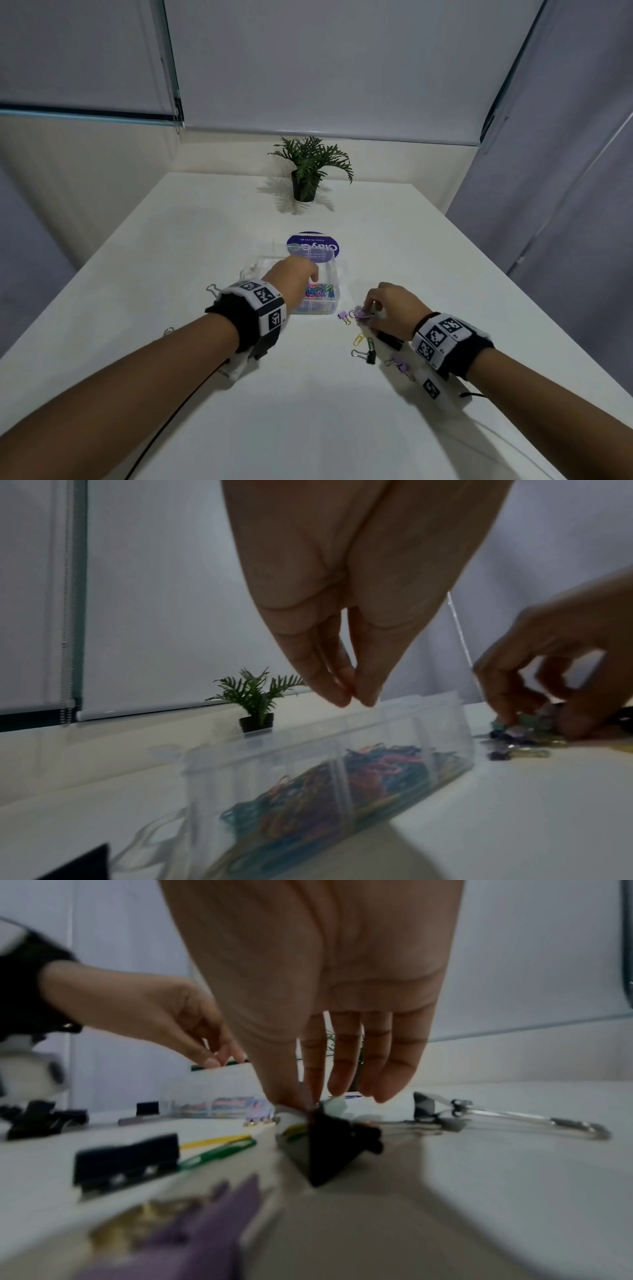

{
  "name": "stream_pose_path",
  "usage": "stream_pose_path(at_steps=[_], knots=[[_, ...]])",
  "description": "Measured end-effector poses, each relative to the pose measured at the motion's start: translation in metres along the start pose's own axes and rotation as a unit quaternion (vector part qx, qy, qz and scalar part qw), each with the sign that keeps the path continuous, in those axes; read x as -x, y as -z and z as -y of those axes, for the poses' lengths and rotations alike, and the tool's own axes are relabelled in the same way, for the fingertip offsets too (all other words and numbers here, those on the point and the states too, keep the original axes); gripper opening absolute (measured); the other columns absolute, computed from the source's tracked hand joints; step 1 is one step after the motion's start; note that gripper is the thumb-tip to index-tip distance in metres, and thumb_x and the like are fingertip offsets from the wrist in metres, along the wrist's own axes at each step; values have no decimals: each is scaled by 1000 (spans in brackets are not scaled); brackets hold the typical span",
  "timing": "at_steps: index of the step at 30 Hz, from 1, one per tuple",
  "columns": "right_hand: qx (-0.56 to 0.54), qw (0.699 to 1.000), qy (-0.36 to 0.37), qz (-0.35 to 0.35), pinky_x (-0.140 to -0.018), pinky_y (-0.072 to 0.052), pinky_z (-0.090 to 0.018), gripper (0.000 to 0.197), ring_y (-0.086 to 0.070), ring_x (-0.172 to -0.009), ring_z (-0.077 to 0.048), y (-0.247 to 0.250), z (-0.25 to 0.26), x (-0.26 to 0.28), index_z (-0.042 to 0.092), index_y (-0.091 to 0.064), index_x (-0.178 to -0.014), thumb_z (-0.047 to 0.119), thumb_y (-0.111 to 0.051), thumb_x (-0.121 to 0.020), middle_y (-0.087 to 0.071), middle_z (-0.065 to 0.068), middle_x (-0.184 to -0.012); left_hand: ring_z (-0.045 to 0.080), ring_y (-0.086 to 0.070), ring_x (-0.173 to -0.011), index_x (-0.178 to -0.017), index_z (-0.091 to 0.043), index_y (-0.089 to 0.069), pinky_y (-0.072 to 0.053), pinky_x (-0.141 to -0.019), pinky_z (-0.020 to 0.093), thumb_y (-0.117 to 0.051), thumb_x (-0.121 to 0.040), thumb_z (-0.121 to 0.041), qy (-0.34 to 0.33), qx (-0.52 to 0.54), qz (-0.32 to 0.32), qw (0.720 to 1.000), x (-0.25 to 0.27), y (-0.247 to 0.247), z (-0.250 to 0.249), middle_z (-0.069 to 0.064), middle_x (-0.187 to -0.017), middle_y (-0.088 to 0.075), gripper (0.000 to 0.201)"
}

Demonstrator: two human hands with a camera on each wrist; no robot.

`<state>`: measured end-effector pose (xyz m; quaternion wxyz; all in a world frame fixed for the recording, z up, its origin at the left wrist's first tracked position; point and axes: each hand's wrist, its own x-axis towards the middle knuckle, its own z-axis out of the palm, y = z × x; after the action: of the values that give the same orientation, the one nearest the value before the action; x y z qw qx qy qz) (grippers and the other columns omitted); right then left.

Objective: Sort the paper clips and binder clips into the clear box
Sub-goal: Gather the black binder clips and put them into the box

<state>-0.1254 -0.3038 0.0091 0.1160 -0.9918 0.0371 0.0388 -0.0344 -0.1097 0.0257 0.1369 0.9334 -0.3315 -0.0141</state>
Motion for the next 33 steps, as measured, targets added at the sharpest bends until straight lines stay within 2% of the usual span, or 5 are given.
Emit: stream_pose_path(at_steps=[4, 11, 17, 25, 33], knots=[[-51, 998, -23, -10, -63, -38, -22, 10, -51, -73, -16, 8, -8, 2, 13, -65, -81, 21, -69, -76, -62, -2, -86, 25, -57, -108, -113, -13, -64, -39, -83, 26, -48, -89, -4, -74, 11, 9, 997, 10, -4, -26, 8, -113, -61, 30], [-48, 995, -85, -35, -69, -40, -22, 11, -55, -76, -16, 11, -36, 8, 10, -68, -89, 15, -62, -80, -65, -5, -83, 26, -49, -122, -123, -9, -61, -39, -101, 35, -47, -95, -12, -138, -30, 145, 979, 16, -25, -60, 11, -129, -55, 31], [-29, 999, -29, -35, -68, -38, -24, 14, -49, -73, -15, 15, -26, 12, 15, -66, -91, 15, -64, -78, -57, 0, -83, 33, -55, -103, -112, 1, -59, -38, -75, 32, -51, -92, -18, -118, -58, 168, 977, 9, -36, -69, 18, -111, -54, 29], [2, 999, -16, 27, -82, -51, -33, 19, -63, -94, -25, 5, -11, 9, 13, -70, -90, 27, -65, -79, -71, -8, -98, 38, -57, -103, -110, 1, -60, -41, -75, 35, -59, -88, -24, -100, -65, 171, 978, 0, -42, -75, 19, -116, -51, 33], [-31, 998, -35, 40, -77, -48, -26, 18, -58, -78, -14, 10, -22, 21, 11, -71, -84, 28, -67, -78, -73, -6, -94, 35, -61, -102, -96, 6, -66, -49, -86, 39, -61, -87, -14, -92, -34, 159, 982, 10, -34, -71, 21, -106, -67, 23]])
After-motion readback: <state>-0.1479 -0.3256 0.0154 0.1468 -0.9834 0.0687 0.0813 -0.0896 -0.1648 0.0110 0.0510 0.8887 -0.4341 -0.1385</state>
